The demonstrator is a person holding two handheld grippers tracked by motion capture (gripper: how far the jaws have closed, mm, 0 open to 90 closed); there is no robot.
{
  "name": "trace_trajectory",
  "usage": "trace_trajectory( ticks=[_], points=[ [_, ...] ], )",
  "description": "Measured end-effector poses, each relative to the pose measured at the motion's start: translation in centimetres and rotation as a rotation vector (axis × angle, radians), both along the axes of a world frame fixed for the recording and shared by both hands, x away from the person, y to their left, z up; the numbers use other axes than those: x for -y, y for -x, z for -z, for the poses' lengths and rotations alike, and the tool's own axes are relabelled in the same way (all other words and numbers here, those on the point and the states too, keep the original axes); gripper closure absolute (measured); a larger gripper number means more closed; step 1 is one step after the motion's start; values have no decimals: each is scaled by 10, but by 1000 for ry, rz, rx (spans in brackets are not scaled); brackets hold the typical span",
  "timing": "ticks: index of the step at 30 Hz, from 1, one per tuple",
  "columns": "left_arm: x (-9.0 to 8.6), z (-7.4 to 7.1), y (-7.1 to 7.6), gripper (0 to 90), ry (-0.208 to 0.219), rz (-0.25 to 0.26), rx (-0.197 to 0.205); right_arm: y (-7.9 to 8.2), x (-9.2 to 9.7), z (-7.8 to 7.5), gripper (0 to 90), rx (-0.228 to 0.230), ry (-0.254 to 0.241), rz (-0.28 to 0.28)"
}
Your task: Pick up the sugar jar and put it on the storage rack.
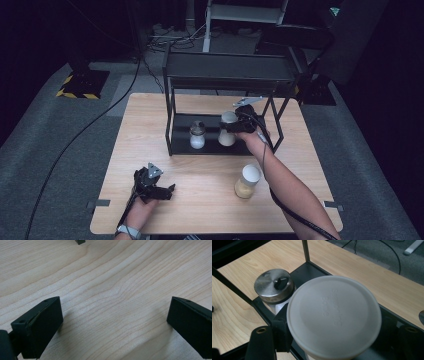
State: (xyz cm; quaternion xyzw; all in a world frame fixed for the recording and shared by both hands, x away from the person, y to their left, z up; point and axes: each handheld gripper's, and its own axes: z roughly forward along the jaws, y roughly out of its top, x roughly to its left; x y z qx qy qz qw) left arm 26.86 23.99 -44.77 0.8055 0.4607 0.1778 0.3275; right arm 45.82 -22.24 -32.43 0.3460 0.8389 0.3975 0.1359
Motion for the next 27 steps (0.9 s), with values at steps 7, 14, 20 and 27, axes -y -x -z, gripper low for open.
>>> trace_trajectory(
  ticks=[7, 14, 20, 27],
  points=[
    [0, 0, 0, 4, 0, 0, 0, -3, -3, 8, 334, -6, 13, -11],
    [0, 0, 0, 4, 0, 0, 0, -5, -4, 14, 334, -11, 14, -11],
    [0, 0, 0, 3, 0, 0, 0, -5, -3, 19, 334, -11, 15, -10],
    [0, 0, 0, 3, -1, 0, 0, -4, -2, 19, 332, -2, 25, -27]
  ],
)
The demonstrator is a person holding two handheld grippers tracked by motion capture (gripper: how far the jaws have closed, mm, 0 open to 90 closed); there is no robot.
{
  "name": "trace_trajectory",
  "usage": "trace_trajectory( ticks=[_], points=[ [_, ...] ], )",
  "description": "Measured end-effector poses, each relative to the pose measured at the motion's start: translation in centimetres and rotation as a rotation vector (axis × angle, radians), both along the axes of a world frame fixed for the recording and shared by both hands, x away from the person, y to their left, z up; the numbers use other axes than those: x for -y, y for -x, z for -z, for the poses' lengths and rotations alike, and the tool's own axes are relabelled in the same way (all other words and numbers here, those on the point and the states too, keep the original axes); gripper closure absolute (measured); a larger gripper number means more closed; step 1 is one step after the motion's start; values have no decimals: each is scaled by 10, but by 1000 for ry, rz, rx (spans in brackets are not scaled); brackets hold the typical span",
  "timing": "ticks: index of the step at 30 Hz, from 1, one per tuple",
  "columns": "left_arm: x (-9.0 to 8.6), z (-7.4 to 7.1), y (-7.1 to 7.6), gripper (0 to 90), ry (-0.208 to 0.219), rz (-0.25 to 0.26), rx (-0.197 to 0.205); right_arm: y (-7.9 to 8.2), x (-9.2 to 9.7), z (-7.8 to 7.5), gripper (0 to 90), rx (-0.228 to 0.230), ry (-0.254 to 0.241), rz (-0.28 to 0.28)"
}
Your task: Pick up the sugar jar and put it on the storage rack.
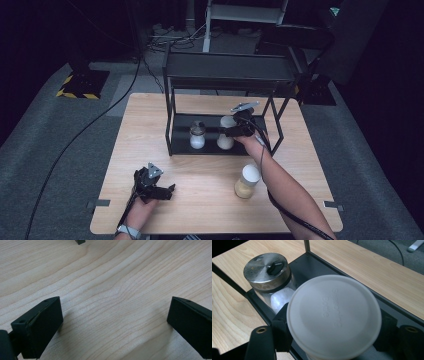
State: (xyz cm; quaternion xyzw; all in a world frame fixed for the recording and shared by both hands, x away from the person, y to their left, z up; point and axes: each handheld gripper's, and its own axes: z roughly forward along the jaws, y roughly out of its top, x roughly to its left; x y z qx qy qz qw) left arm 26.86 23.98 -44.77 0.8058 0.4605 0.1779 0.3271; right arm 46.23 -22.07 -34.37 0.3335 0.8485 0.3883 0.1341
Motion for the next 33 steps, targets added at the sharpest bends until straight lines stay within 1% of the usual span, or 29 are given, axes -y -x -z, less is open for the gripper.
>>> trace_trajectory(
  ticks=[3, 6, 7, 8, 9, 11, 12, 13, 15, 18, 21, 22, 23, 24, 25, 26, 27, 28, 29, 31, 33],
  points=[
    [0, 0, 0, 3, 0, 0, 0, -1, 1, -1, 330, -9, 0, 1],
    [0, 0, 0, 3, 0, 0, 0, 1, 0, -2, 325, -6, 10, -5],
    [0, 0, 0, 3, 0, 0, 0, 1, 1, -1, 319, -8, 4, -4],
    [0, 0, 0, 3, -1, 0, 0, 1, 3, -1, 297, -11, -5, -2],
    [0, 0, 0, 3, -1, 0, 0, 2, 4, -1, 260, -4, -5, 3],
    [0, 0, 0, 3, -1, 1, 0, 3, 6, -1, 209, 4, -9, -5],
    [0, 0, 0, 3, -1, 1, 0, 3, 6, -1, 209, 4, -9, -5],
    [0, 0, 0, 3, -1, 0, 0, 6, 7, -3, 166, 5, -7, 4],
    [0, 0, 0, 3, -1, 0, 1, 9, 9, -6, 138, 8, -15, 8],
    [0, 0, 0, 3, -1, 0, 0, 18, 12, -12, 114, 18, -29, 26],
    [0, 0, 0, 3, -1, -2, 1, 28, 13, -19, 112, 46, -26, 26],
    [0, 0, 0, 3, -1, -2, 1, 28, 13, -19, 112, 46, -26, 26],
    [0, 0, 0, 2, -1, -2, 1, 34, 14, -24, 112, 56, -19, 21],
    [1, 0, 0, 2, -1, -2, 1, 34, 14, -24, 112, 56, -19, 21],
    [0, 0, 0, 3, -1, -1, 1, 37, 15, -26, 111, 61, -22, 18],
    [0, 0, 0, 3, -2, -1, 1, 45, 17, -30, 112, 72, -24, 18],
    [0, 0, 0, 2, -2, -1, 1, 48, 19, -31, 111, 76, -28, 16],
    [0, 0, 0, 2, -1, -1, 1, 51, 20, -33, 112, 80, -31, 13],
    [0, 0, 0, 2, -1, -1, 1, 51, 20, -33, 112, 80, -31, 13],
    [0, 0, 0, 3, -1, -1, 1, 59, 23, -36, 111, 86, -40, 15],
    [0, 0, 0, 2, -1, -1, 1, 68, 30, -40, 111, 92, -62, 10]
  ],
)
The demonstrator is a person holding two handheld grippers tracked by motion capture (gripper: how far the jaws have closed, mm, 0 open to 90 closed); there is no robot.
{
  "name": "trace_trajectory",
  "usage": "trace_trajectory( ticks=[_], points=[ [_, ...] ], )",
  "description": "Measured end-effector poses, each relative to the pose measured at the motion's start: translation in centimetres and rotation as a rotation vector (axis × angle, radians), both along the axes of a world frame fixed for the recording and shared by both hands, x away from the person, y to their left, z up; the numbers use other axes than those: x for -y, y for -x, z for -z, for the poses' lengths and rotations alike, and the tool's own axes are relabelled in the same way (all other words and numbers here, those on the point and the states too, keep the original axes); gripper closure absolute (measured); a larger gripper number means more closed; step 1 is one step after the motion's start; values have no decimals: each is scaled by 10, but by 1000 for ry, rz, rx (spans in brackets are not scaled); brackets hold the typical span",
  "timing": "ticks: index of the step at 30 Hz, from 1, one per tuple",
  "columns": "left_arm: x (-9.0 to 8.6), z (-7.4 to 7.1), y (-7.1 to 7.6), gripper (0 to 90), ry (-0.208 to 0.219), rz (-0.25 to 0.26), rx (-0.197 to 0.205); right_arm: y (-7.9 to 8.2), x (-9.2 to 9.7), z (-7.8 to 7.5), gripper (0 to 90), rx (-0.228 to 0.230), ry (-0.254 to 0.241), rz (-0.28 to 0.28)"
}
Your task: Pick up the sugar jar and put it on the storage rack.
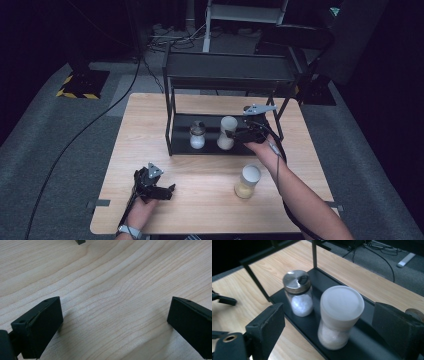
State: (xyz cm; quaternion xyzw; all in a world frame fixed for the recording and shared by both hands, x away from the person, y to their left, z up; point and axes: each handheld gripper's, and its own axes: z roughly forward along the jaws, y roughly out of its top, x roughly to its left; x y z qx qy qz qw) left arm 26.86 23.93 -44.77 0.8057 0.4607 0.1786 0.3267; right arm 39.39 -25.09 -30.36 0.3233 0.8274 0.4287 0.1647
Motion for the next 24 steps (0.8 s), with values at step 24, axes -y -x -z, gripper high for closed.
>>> trace_trajectory(
  ticks=[24],
  points=[
    [0, 0, 0, 2, 0, -2, 0, 74, 38, -18, 83, 53, -37, -60]
  ],
)
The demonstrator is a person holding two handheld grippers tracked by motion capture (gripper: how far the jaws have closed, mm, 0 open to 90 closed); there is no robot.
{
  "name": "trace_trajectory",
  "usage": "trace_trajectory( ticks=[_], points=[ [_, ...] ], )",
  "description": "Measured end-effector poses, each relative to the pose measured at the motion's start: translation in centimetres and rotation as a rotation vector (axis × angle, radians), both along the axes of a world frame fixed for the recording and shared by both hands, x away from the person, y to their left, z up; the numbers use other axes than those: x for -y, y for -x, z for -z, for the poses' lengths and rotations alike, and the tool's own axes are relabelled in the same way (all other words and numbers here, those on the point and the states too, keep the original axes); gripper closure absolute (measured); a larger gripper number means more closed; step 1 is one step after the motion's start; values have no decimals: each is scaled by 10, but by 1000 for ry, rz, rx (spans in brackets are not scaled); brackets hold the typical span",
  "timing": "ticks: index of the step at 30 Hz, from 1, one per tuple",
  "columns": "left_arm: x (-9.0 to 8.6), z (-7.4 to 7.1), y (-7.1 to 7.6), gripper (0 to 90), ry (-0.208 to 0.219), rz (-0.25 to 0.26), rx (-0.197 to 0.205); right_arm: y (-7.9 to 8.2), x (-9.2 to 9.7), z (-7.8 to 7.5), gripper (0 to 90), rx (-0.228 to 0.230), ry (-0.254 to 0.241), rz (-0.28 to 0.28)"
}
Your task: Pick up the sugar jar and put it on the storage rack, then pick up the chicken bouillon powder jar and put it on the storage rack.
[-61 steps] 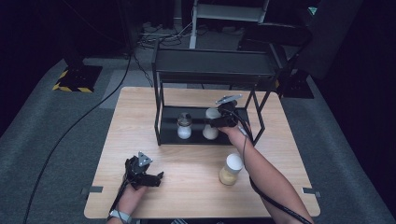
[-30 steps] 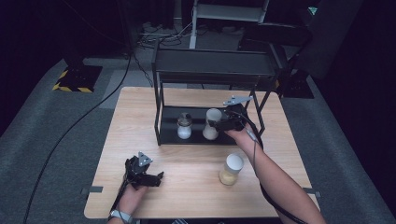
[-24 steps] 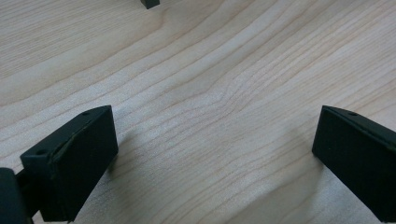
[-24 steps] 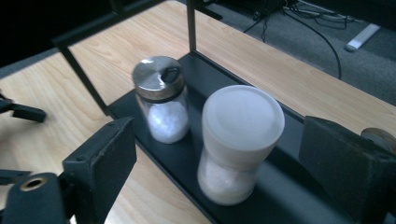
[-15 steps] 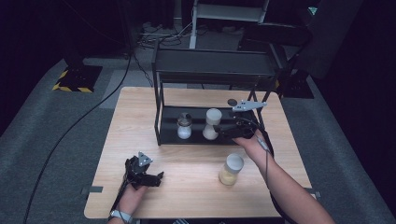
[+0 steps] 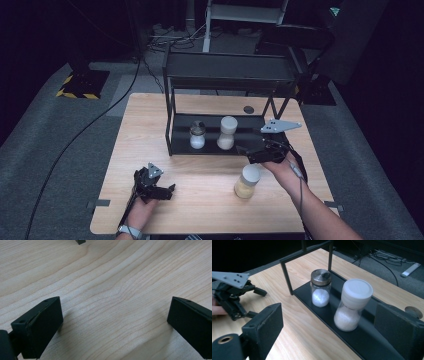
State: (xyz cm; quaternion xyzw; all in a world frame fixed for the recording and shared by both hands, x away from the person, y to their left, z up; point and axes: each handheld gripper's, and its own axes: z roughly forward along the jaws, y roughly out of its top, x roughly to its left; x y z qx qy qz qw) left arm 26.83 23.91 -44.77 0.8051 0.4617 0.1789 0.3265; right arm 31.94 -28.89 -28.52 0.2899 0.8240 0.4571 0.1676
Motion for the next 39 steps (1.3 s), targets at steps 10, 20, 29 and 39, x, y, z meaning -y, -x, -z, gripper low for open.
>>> trace_trajectory(
  ticks=[10, 20, 29, 39],
  points=[
    [0, 0, 0, 3, 0, 0, 0, 23, 11, 9, 65, 11, -2, -12],
    [0, 0, 0, 3, 0, -3, 0, 38, 19, 26, 61, 11, -4, -6],
    [0, 0, 0, 3, 0, -3, 0, 45, 22, 38, 61, -8, 12, -6],
    [1, 0, 1, 3, -1, -5, -1, 51, 24, 57, 61, -18, 35, -3]
  ],
)
